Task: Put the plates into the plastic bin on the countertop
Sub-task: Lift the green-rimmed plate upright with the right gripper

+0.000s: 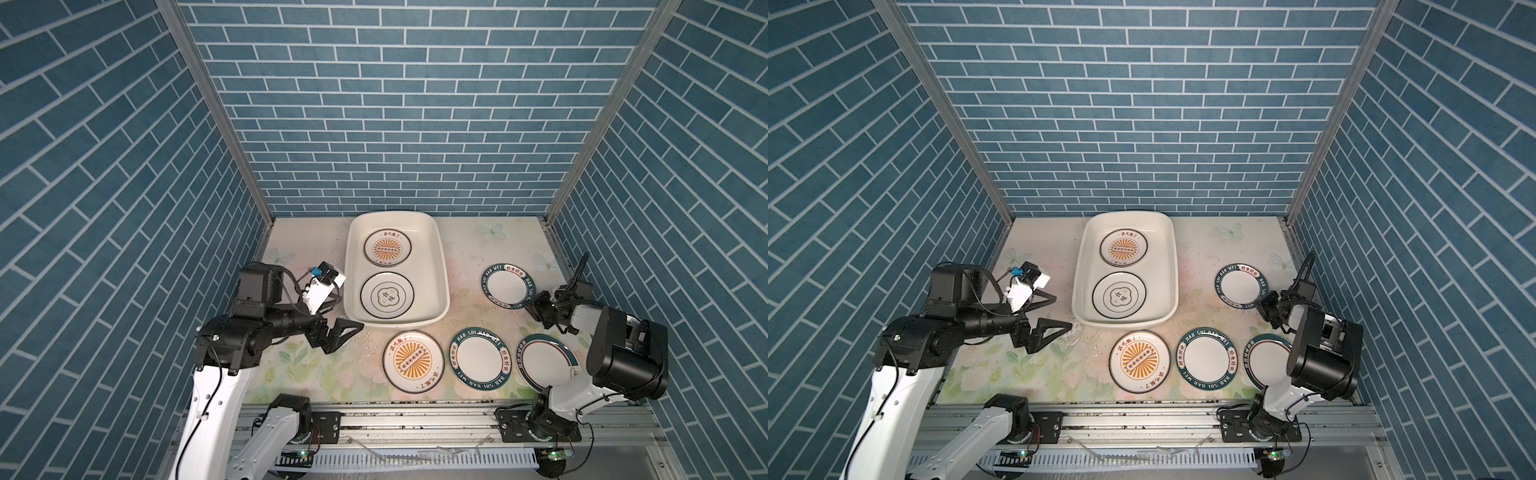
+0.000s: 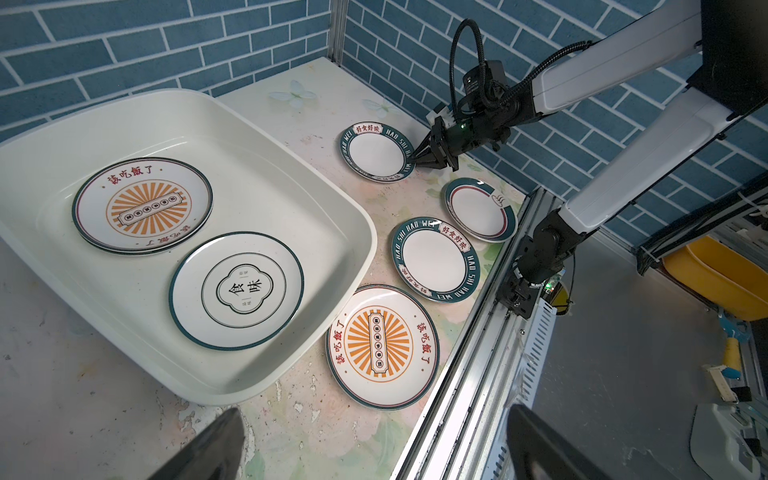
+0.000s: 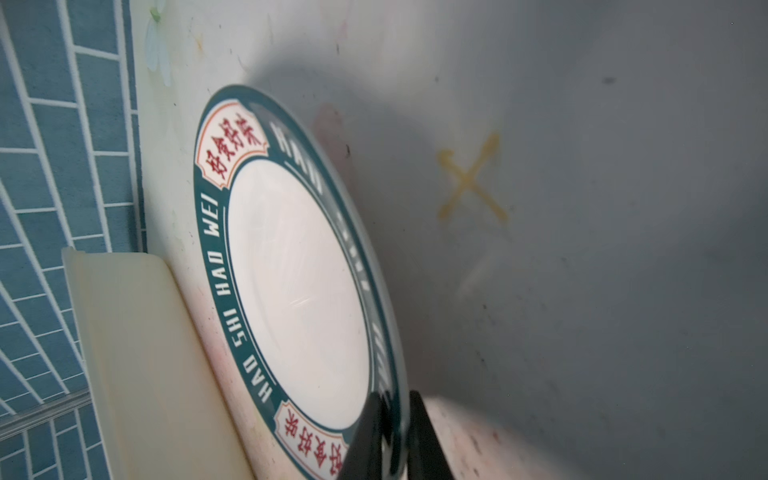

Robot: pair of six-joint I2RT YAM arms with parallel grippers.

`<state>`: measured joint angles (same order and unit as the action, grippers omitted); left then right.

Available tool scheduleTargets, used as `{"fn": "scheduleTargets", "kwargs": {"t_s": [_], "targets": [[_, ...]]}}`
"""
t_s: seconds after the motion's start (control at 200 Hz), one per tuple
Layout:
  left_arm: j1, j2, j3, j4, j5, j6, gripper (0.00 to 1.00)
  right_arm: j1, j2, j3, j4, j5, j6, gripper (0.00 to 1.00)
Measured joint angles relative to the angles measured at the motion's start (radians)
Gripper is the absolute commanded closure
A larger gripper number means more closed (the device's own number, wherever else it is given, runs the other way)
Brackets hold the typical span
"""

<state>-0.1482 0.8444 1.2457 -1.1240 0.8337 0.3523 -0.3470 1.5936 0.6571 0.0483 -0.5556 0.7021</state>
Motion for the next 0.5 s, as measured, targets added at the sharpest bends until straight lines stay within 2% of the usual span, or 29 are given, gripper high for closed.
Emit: {"fn": "scheduleTargets", "kwargs": {"t_s": [0.205, 0.39, 0.5], "targets": [[0.0, -0.003, 0.001, 0.0, 0.0, 0.0, 0.0, 0.0, 0.0, 0.0, 0.021, -0.031, 0.017, 0.91], [0.0, -0.006, 0.001, 0.0, 0.0, 0.0, 0.01, 0.0, -0.006, 0.0, 0.045, -0.056, 0.036, 0.99], [0.0, -0.006, 0.001, 0.0, 0.0, 0.0, 0.0, 0.0, -0.008, 0.0, 0.047, -0.064, 0.053, 0.99]]}}
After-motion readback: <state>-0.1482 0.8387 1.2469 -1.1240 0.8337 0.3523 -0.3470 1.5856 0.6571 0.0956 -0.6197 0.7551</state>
